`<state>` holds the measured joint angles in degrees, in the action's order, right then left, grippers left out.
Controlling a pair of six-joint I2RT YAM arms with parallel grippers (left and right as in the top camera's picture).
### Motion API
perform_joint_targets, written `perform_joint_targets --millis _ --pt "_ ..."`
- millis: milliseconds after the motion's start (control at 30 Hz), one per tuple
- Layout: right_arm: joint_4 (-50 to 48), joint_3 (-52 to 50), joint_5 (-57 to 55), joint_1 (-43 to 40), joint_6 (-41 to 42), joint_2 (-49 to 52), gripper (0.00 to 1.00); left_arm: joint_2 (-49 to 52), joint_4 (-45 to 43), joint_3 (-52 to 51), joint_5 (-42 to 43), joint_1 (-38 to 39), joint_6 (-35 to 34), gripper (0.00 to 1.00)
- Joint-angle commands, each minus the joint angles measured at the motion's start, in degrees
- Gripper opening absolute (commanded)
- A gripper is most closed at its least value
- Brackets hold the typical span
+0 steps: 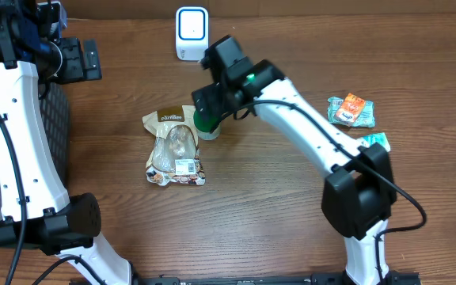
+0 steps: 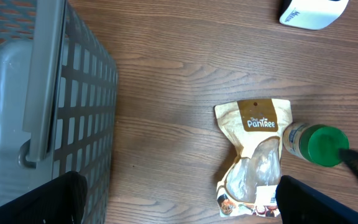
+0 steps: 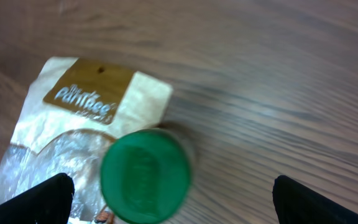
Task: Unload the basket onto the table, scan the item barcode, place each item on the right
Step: 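Reach the right gripper to the green-lidded jar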
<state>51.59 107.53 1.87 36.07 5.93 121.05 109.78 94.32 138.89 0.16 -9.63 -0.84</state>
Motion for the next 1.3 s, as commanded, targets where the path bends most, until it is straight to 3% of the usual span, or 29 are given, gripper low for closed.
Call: perform_joint_targets --millis 0,600,867,1267 --pt "-1.22 1.6 -0.79 1.51 -1.99 0.87 0.99 0.07 -0.07 -0.04 -0.39 -0.09 1.03 1.0" --pt "-3.1 0.92 -4.2 2.86 -1.95 7.13 0.99 0.07 -0.07 -0.04 -0.39 -0.09 1.03 1.0" --pt "0.0 0.92 -4.44 2.73 -1.95 7.13 0.64 0.07 -0.07 -0.04 -0.39 -0.09 1.03 1.0" --pt "4.81 0.98 -11.3 2.69 -1.95 1.73 0.56 0.07 -0.07 -0.04 -0.39 -0.09 1.03 1.0"
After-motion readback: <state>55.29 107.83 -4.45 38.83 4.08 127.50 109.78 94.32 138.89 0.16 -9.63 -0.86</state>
